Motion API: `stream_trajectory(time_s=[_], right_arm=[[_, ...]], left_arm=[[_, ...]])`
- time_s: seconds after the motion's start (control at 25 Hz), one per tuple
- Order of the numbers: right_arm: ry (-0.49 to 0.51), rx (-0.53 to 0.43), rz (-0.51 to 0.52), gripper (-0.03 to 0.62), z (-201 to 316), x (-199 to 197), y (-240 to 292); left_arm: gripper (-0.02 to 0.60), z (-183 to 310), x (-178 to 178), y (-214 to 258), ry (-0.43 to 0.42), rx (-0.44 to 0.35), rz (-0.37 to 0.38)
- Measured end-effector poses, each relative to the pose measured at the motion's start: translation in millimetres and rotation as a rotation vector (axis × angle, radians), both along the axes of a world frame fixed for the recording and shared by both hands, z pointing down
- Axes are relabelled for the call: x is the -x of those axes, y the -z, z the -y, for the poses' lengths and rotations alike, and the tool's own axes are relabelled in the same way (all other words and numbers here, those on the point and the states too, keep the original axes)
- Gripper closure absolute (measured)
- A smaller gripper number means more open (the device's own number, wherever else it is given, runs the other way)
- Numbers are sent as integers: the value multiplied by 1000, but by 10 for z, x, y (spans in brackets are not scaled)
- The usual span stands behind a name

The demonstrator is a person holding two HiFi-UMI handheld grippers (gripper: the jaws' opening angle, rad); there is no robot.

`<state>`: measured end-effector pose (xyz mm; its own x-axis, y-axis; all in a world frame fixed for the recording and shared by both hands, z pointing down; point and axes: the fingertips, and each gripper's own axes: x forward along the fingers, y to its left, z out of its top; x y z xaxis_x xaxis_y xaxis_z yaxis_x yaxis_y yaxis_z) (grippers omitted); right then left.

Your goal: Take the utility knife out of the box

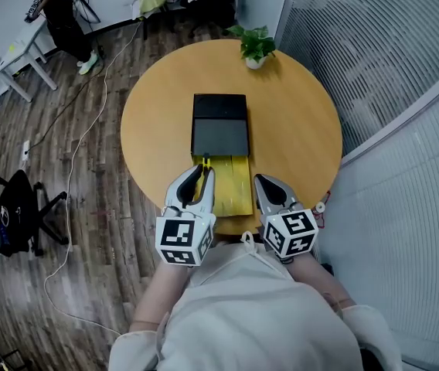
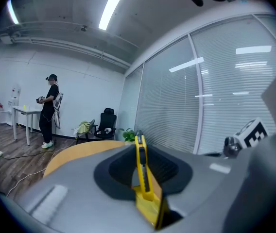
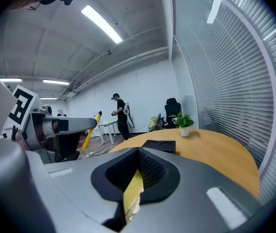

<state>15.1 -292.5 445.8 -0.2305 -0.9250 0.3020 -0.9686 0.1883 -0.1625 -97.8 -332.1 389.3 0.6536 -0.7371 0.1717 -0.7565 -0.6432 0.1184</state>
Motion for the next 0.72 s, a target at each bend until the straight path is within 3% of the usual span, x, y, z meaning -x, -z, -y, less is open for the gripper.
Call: stream_trajectory(time_s=[0.72], right_arm=[[17,48,-23,595,81,86,-136]], left_arm=[[512,67,-76,-81,-44,-5,16]])
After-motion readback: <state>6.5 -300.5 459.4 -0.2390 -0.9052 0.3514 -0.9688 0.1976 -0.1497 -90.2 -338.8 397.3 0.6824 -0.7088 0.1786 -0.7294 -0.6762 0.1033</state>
